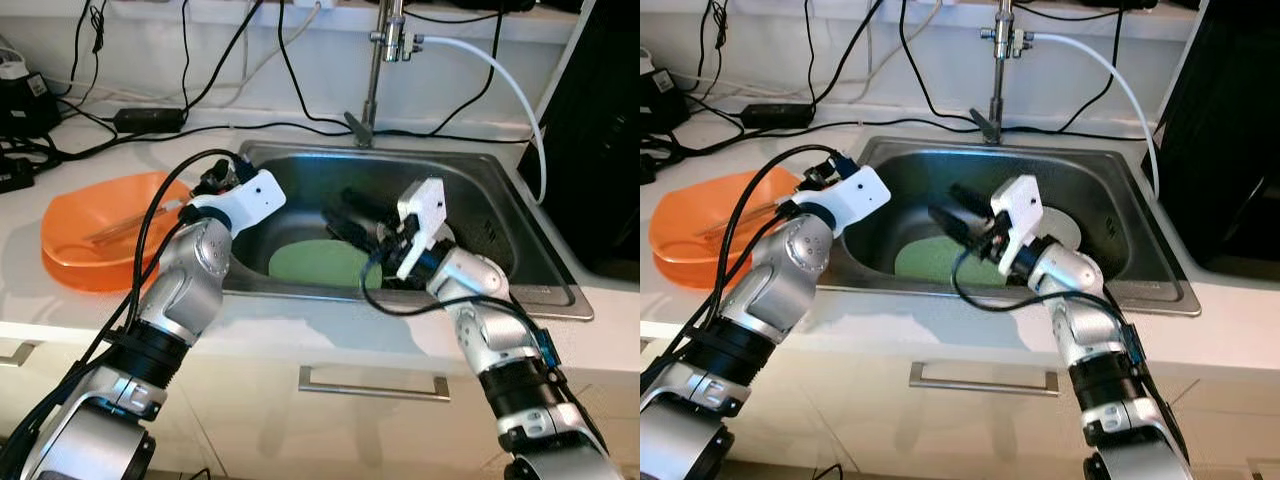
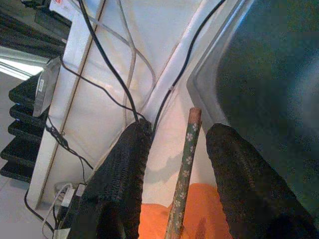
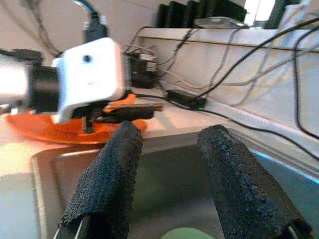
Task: Kitchen organization
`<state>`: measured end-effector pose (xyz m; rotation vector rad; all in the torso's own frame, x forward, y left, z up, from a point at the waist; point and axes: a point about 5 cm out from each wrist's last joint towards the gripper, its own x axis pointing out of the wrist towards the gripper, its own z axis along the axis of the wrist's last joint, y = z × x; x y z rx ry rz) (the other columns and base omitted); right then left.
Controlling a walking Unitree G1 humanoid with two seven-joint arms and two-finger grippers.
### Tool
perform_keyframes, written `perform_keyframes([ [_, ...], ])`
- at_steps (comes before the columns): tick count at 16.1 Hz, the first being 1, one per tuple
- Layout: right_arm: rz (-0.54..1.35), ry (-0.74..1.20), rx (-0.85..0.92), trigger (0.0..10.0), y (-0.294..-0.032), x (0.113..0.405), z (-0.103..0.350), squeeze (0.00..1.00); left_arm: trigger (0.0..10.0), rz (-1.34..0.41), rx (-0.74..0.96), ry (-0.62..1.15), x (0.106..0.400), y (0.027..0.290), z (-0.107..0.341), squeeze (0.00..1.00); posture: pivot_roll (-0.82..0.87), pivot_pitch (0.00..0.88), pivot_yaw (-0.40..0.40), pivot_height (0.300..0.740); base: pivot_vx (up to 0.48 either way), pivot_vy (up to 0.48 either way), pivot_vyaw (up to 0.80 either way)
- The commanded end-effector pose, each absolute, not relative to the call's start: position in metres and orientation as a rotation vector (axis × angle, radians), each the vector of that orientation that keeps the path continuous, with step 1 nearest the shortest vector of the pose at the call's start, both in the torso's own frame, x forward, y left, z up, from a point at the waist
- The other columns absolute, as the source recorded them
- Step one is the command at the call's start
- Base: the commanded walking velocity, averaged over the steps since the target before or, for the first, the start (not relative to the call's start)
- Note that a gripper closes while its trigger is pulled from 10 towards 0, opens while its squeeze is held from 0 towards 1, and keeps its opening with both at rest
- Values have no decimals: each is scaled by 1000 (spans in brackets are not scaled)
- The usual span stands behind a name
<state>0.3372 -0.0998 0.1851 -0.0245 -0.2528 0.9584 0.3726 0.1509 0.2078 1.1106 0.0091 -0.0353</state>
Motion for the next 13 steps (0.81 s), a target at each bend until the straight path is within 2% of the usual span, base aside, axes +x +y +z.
perform_keyframes([
  [1,994,-267,-19,10000,-99,334,190,0,10000,-22,1130,-18,377,150,217,0,74,0,-7,740,0,0,0],
  [5,1007,-266,-16,10000,-97,332,191,0,10000,-55,1116,18,384,153,213,0,71,0,-2,740,0,0,0],
  [13,1010,-271,-15,10000,-92,329,192,0,10000,-24,1206,66,396,165,207,0,59,0,8,740,0,0,0],
])
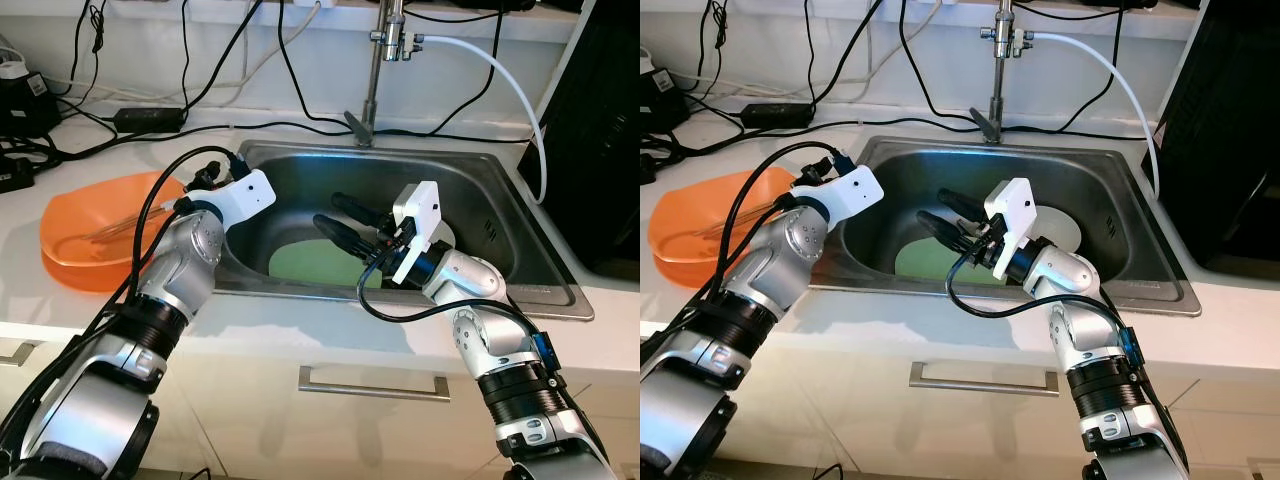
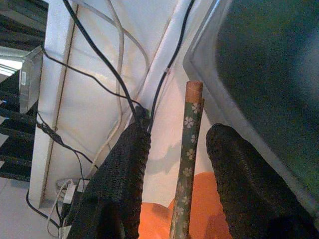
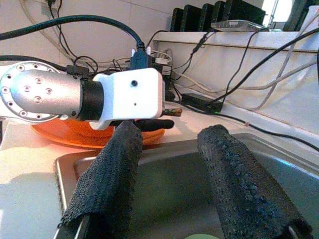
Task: Kitchen organization
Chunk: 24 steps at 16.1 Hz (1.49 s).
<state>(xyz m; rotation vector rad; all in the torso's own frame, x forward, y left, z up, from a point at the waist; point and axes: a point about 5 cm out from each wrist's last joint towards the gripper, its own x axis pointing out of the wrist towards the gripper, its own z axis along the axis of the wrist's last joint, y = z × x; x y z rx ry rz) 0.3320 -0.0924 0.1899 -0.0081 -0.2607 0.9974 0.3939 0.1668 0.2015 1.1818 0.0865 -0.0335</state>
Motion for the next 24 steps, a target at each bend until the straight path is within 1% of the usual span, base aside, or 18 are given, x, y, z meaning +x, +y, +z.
perform_keyframes([
  [1,1008,-271,-16,10000,-92,329,192,0,10000,-22,1209,66,397,166,207,0,57,0,8,740,0,0,0],
  [4,1006,-273,-18,10000,-92,330,193,0,10000,9,1226,72,402,168,205,0,53,0,8,740,0,0,0],
  [5,1006,-274,-19,10000,-92,329,193,0,3451,10,1224,63,404,166,206,0,50,0,6,740,0,0,0],
  [6,1003,-273,-20,10000,-92,329,193,0,0,9,1223,51,406,165,208,0,49,0,7,740,0,0,0],
  [17,972,-268,-15,10000,-92,332,191,0,0,39,1215,6,408,164,214,0,60,0,1,740,0,0,0],
  [22,969,-268,-9,10000,-92,332,191,0,0,85,1229,-138,407,150,250,0,64,0,-2,740,0,0,0],
  [24,973,-270,-6,10000,-91,332,191,0,0,92,1229,-169,406,146,257,0,64,0,-2,740,0,0,0],
])
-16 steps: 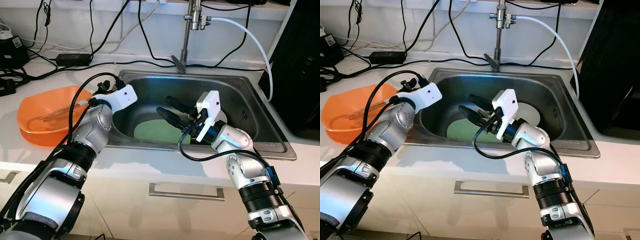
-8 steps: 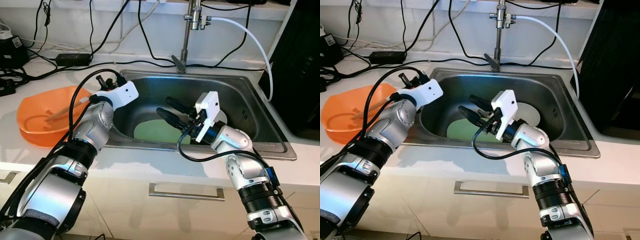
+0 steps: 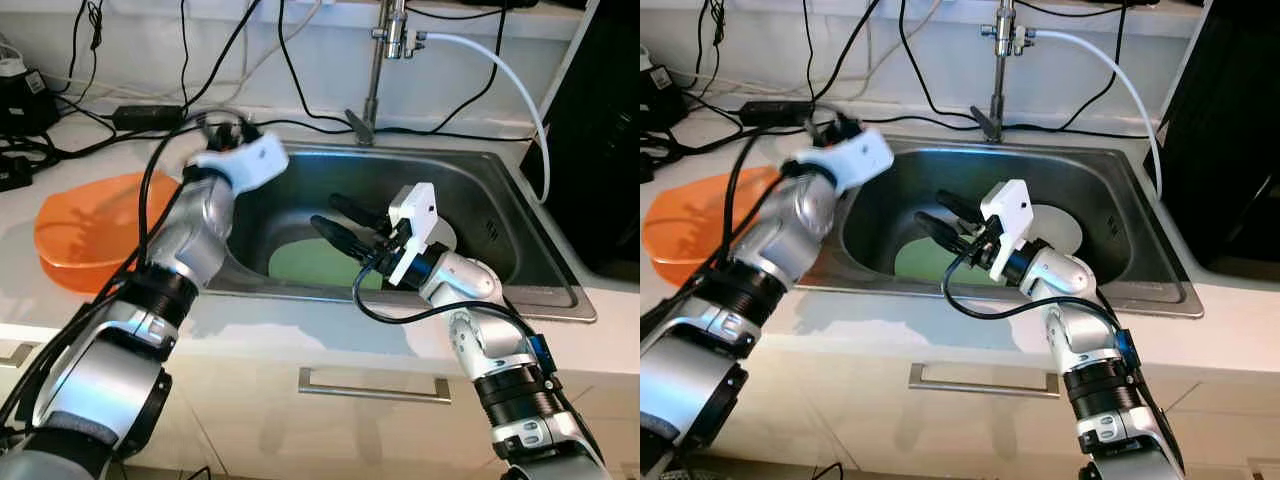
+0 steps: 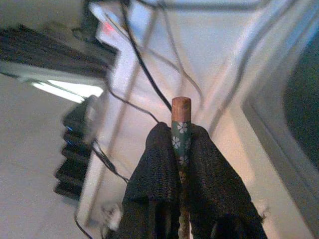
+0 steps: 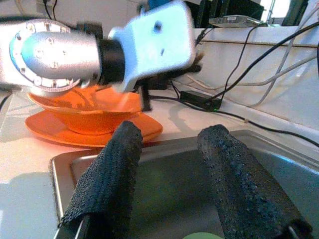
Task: Kitchen organization
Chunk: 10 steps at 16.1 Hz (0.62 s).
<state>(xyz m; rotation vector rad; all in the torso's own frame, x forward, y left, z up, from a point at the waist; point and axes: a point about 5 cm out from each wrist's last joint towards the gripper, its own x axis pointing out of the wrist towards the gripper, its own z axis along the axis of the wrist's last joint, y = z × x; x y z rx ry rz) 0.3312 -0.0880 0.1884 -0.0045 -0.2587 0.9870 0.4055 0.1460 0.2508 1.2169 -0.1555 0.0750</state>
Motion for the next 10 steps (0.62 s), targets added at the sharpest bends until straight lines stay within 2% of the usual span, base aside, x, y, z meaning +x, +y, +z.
perform_keyframes([
  [1,973,-271,-5,10000,-91,332,191,0,0,100,1226,-189,405,145,261,0,64,0,-2,740,0,0,0],
  [2,974,-272,-4,10000,-91,332,191,0,0,137,1198,-317,400,138,280,0,64,0,0,740,0,0,0],
  [4,973,-272,-5,10000,-91,332,191,0,0,150,1133,-448,394,129,297,0,64,0,1,740,0,0,0],
  [5,966,-273,-7,10000,-91,333,191,0,10000,102,984,-571,384,116,311,0,64,0,1,740,0,0,0],
  [7,931,-278,-22,10000,-93,336,192,0,10000,25,842,-634,376,103,316,0,63,0,3,740,0,0,0],
  [10,821,-279,-24,10000,-99,344,193,0,10000,-215,382,-684,352,78,312,0,63,0,10,740,0,0,0],
])
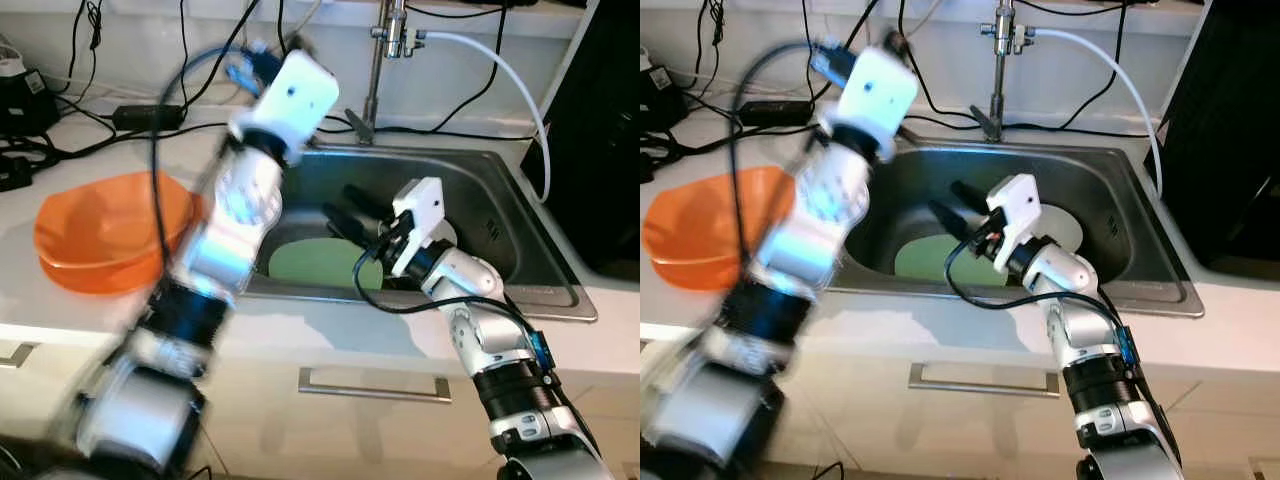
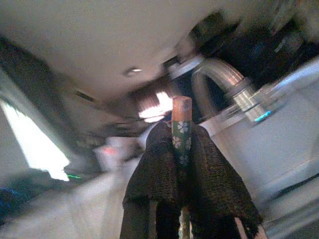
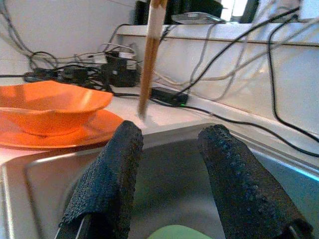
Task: Kitchen organization
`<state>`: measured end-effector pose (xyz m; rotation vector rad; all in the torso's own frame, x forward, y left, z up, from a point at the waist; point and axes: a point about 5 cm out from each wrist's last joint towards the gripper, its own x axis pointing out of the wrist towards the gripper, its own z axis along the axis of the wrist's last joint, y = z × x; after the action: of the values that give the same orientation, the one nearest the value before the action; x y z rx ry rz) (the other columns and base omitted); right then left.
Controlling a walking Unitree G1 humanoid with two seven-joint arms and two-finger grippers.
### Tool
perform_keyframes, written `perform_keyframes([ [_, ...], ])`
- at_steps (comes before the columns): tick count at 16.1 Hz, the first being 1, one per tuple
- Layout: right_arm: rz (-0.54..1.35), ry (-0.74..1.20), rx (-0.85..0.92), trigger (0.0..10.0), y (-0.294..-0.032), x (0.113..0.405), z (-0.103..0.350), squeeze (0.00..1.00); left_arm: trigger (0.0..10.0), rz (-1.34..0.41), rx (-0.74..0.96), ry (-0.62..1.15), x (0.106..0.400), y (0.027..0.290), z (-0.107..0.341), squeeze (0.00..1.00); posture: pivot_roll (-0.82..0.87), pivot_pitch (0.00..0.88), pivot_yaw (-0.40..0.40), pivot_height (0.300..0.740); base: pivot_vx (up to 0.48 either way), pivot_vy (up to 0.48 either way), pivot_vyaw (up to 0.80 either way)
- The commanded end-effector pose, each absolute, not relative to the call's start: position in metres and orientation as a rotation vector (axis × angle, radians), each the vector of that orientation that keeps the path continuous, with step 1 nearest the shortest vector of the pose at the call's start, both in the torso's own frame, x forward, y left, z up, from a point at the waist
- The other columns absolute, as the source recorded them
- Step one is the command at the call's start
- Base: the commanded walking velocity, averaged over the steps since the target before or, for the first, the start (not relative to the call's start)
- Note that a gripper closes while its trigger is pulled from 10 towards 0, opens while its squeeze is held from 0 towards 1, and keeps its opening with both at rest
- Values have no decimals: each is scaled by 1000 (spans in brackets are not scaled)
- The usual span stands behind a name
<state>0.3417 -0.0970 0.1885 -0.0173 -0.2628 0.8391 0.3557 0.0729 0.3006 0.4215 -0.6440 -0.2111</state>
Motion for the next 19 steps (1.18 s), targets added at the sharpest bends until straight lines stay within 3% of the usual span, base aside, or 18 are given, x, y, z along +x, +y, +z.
perform_keyframes([
  [1,812,-277,-31,10000,-100,345,193,0,10000,-238,321,-674,351,76,311,0,62,0,11,740,0,0,0],
  [4,725,-261,-60,10000,-105,353,191,4,10000,-392,32,-595,351,68,301,0,58,0,13,740,0,0,0],
  [5,715,-264,-52,10000,-105,353,192,1000,10000,-420,-16,-581,348,67,298,0,55,0,16,740,0,0,0],
  [7,697,-266,-53,10000,-106,354,192,1000,10000,-439,-62,-564,344,67,294,0,55,0,18,740,0,0,0],
  [8,675,-274,-81,10000,-105,355,193,647,10000,-464,-83,-539,344,68,291,0,54,0,21,740,0,0,0],
  [9,675,-277,-81,10000,-105,355,194,0,10000,-471,-77,-537,344,68,292,0,53,0,20,740,0,0,0],
  [19,702,-301,-50,10000,-86,352,198,0,10000,-605,-215,-469,335,50,283,0,59,0,22,740,0,0,0],
])
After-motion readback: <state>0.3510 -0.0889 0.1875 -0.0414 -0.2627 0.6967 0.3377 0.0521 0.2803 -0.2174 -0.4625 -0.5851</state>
